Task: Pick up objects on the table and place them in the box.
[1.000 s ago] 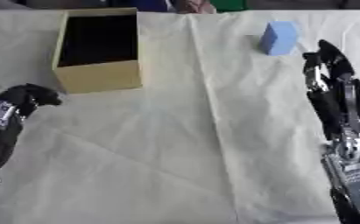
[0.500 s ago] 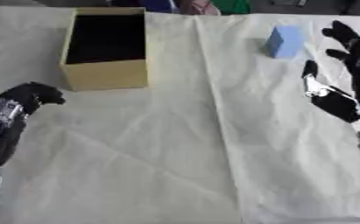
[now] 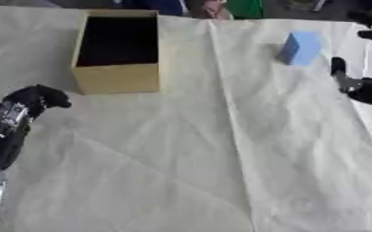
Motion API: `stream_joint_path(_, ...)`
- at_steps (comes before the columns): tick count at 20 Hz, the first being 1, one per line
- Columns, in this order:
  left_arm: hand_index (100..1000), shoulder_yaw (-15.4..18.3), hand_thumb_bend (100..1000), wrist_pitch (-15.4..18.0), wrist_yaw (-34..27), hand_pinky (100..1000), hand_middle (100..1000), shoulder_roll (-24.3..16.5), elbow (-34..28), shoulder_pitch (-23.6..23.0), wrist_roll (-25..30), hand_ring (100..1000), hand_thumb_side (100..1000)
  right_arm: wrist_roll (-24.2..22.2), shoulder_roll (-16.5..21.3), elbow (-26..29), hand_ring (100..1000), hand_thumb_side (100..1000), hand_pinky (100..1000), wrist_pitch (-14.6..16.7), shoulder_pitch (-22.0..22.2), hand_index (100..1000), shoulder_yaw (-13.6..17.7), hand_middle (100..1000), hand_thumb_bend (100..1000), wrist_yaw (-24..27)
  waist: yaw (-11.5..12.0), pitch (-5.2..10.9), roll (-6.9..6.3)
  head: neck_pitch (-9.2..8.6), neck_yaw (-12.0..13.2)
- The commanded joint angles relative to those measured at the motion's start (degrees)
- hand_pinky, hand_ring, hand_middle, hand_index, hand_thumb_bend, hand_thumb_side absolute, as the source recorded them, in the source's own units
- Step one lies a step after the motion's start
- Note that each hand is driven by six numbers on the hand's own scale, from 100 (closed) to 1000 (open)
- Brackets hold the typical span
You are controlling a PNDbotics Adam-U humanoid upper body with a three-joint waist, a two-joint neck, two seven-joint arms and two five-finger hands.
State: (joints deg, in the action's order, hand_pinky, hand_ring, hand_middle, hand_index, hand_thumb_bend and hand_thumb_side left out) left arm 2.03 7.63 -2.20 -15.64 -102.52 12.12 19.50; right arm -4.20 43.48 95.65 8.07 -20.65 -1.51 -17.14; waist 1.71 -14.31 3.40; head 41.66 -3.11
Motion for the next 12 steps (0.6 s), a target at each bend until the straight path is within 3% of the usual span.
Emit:
stream_joint_path(1, 711, -0.03, 100, -0.08, 0.30, 822, 625, -1.34, -1.07, 0.48, 0.13, 670, 902, -2.95, 6.90, -4.16, 1000, 213, 949, -0.82, -2.79, 1000, -0.90, 950, 100, 3.11, 0.25, 0.91, 0.11, -0.38, -0.12)
stream_joint_path(6, 710, -0.51, 100, -0.01, 0.37, 821, 625, -1.34, -1.11, 0.92, 0.64, 671, 903, -7.58, 13.83, -11.68, 1000, 244, 972, -2.88, -7.04, 1000, -3.56, 949, 100, 7.49, 1.19, 0.53, 0.27, -0.55, -1.04)
stream_joint_path(12, 710, -0.84, 100, 0.13, 0.63, 822, 625, -1.64, -1.11, 1.06, 1.14, 670, 905, -13.18, 13.00, -20.79, 1000, 257, 971, -5.13, -13.51, 1000, -4.20, 939, 100, 5.82, 1.92, 0.23, 0.65, -0.69, -1.60)
